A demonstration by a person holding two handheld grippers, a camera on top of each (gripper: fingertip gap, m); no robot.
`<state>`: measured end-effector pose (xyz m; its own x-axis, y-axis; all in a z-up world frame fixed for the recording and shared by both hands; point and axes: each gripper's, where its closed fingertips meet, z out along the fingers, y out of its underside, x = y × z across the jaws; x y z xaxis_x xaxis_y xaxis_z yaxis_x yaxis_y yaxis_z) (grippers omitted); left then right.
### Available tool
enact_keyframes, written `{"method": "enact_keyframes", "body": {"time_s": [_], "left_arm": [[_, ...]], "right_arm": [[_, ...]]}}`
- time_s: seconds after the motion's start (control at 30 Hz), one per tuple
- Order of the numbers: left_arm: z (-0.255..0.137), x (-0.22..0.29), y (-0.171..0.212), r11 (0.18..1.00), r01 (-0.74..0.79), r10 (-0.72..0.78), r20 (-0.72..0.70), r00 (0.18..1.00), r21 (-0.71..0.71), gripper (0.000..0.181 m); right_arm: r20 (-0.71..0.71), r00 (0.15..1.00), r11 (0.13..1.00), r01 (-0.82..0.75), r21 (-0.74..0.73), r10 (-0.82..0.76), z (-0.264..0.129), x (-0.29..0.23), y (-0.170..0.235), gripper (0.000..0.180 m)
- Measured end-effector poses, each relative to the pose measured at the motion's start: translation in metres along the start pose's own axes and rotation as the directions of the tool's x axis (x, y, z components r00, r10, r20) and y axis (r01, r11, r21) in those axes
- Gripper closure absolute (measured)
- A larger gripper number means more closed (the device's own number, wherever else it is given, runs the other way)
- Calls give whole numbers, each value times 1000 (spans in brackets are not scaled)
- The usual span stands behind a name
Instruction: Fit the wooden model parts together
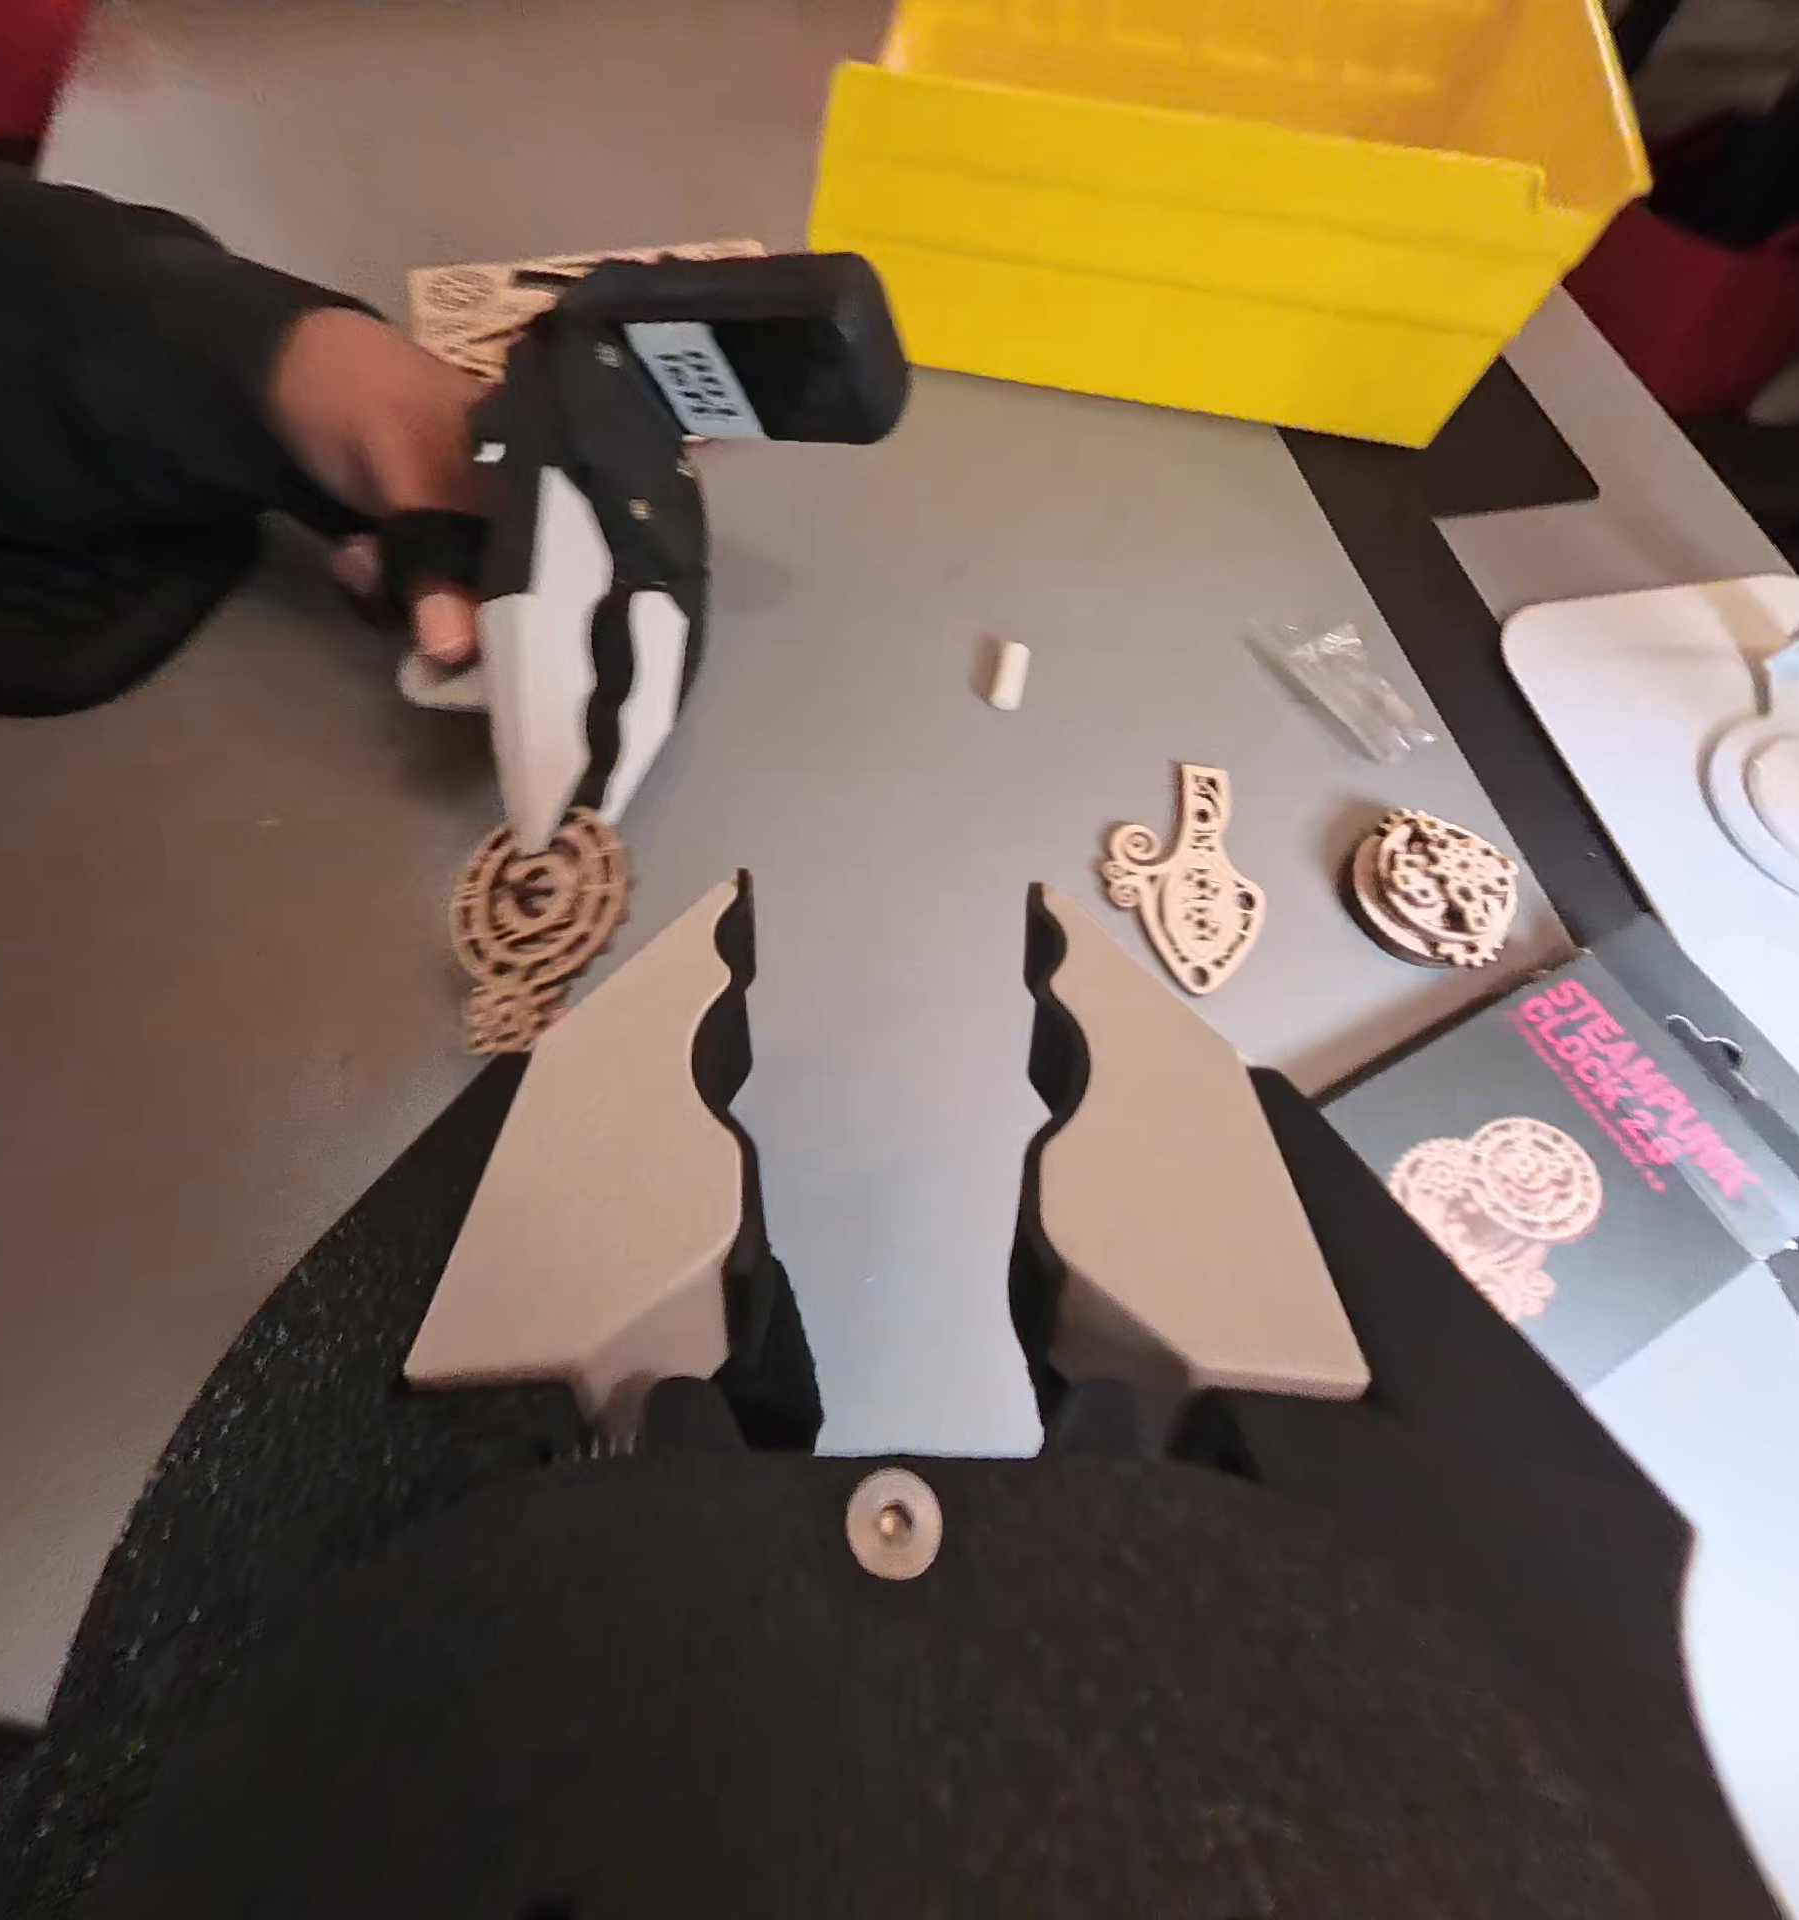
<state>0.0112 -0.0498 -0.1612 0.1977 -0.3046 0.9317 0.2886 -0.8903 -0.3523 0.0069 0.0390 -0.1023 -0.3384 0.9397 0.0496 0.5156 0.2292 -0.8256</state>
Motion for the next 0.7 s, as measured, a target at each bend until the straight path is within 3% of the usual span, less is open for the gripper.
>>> {"method": "enact_keyframes", "body": {"time_s": [0.03, 0.33, 0.7], "left_arm": [[1, 0, 0, 1000, 0, 0, -1, 1000, -1, 175], [12, 4, 7, 1000, -9, 9, -2, 1000, -23, 175], [21, 6, 14, 998, -25, 25, -1, 1000, -52, 175]], "right_arm": [[6, 1000, 1000, 15, 15, -15, -6, -11, 1, 129], [-4, 959, 949, 280, -146, -283, 4, -90, 55, 117], [-3, 932, 912, 354, -206, -362, 39, -99, 58, 123]]}}
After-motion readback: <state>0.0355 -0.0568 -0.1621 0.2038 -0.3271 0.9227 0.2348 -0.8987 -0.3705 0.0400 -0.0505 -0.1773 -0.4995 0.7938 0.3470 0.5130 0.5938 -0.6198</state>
